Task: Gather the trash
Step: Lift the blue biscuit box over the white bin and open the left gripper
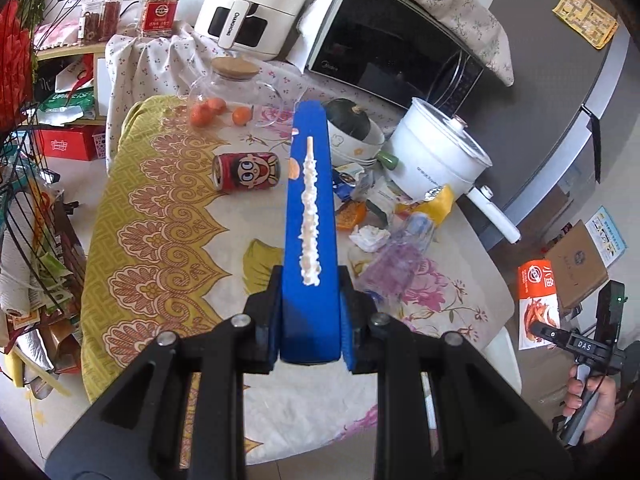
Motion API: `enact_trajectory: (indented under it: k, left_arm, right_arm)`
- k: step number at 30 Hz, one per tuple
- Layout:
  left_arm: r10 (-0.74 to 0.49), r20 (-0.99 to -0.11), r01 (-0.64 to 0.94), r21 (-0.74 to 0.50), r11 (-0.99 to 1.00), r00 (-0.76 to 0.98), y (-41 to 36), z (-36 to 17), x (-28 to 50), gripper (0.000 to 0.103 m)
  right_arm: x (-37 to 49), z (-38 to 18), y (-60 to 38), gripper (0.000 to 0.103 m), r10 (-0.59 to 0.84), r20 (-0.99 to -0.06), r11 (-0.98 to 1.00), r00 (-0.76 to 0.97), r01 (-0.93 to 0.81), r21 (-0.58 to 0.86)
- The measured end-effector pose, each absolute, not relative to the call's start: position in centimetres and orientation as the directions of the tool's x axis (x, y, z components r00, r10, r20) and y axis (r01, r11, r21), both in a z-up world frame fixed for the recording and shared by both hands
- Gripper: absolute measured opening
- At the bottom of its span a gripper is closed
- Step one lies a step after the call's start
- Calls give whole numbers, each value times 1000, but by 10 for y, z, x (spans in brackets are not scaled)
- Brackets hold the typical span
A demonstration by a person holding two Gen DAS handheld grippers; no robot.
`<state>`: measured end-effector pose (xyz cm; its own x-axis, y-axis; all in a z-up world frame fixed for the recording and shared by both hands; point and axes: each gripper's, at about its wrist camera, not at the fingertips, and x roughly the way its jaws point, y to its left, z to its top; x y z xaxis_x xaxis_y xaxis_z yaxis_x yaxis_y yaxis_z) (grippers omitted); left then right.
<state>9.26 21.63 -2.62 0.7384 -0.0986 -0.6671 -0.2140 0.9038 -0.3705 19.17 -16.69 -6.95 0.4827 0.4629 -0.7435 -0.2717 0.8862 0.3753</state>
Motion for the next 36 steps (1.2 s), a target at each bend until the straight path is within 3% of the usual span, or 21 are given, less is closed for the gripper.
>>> enact_trajectory:
  k: [12,36]
  left_arm:
    - [-270,-650,-11,-393,919,710,138,-22,90,26]
    - [-493,-744,360,-354,863,451,-60,-65,110,26]
  right_arm:
    - [162,-78,-235,53,392,-765,919,511,-178,352]
    - [121,-128,-382,54,241,-840,952,486,51,303]
